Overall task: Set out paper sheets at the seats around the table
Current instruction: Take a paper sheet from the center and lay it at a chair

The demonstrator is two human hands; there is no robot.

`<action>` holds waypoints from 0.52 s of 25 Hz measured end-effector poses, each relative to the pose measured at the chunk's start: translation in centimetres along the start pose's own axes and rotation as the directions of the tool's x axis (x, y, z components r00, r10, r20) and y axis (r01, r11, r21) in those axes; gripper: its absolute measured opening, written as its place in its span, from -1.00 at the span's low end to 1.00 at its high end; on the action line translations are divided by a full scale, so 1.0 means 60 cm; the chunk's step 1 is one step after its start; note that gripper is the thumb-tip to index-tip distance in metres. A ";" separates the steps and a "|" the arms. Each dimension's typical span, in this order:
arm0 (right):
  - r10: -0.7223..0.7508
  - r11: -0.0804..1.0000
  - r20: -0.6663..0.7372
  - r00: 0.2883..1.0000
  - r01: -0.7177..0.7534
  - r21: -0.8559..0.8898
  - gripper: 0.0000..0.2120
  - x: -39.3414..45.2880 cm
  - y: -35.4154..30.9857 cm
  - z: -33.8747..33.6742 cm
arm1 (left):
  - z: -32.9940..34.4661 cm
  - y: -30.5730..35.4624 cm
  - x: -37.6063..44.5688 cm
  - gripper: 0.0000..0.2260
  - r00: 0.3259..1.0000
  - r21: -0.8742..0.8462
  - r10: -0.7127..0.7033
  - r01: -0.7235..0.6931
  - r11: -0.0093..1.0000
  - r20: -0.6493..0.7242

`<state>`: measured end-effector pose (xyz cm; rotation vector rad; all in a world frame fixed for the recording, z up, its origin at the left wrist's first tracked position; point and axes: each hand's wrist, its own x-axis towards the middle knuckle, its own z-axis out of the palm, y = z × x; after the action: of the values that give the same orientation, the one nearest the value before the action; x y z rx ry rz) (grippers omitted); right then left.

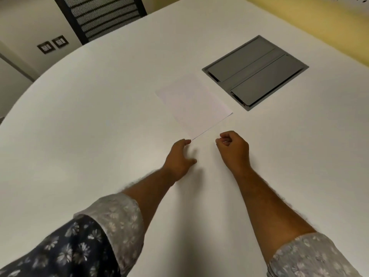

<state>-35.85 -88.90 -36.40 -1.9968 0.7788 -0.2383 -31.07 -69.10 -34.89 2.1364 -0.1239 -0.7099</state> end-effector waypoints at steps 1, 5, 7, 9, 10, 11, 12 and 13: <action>0.017 1.000 -0.020 1.000 -0.016 0.027 -0.84 0.021 0.008 0.004 | 0.014 -0.008 0.007 -0.27 1.000 0.079 -0.002 0.000 0.997 0.026; 0.040 0.998 -0.081 0.996 -0.037 0.045 -0.79 0.103 0.023 0.024 | 0.040 -0.034 0.026 -0.12 0.994 0.270 0.020 -0.048 0.962 0.106; 0.045 0.999 -0.115 0.992 -0.043 0.022 -0.72 0.138 0.024 0.032 | 0.037 -0.036 0.027 -0.08 0.993 0.274 0.028 -0.058 0.960 0.113; 0.061 0.998 -0.152 0.987 -0.064 -0.019 -0.66 0.170 0.026 0.039 | 0.033 -0.042 0.027 -0.09 0.994 0.295 0.062 -0.088 0.951 0.095; 0.061 0.996 -0.171 0.983 -0.071 -0.053 -0.63 0.186 0.028 0.041 | 0.031 -0.046 0.025 -0.10 0.993 0.308 0.082 -0.103 0.946 0.081; 0.059 0.993 -0.185 0.981 -0.077 -0.094 -0.60 0.200 0.031 0.042 | 0.028 -0.051 0.023 -0.09 0.993 0.312 0.093 -0.109 0.944 0.067; 0.056 0.987 -0.193 0.980 -0.083 -0.137 -0.58 0.213 0.032 0.042 | 0.025 -0.055 0.023 -0.07 0.994 0.312 0.094 -0.107 0.944 0.057; 0.052 0.980 -0.196 0.979 -0.088 -0.181 -0.58 0.224 0.033 0.042 | 0.022 -0.058 0.024 -0.05 0.995 0.316 0.090 -0.102 0.943 0.053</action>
<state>-25.06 -96.00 -41.29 -2.1415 1.0250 -0.3285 -31.10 -68.29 -38.83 2.4048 -0.3846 -0.7106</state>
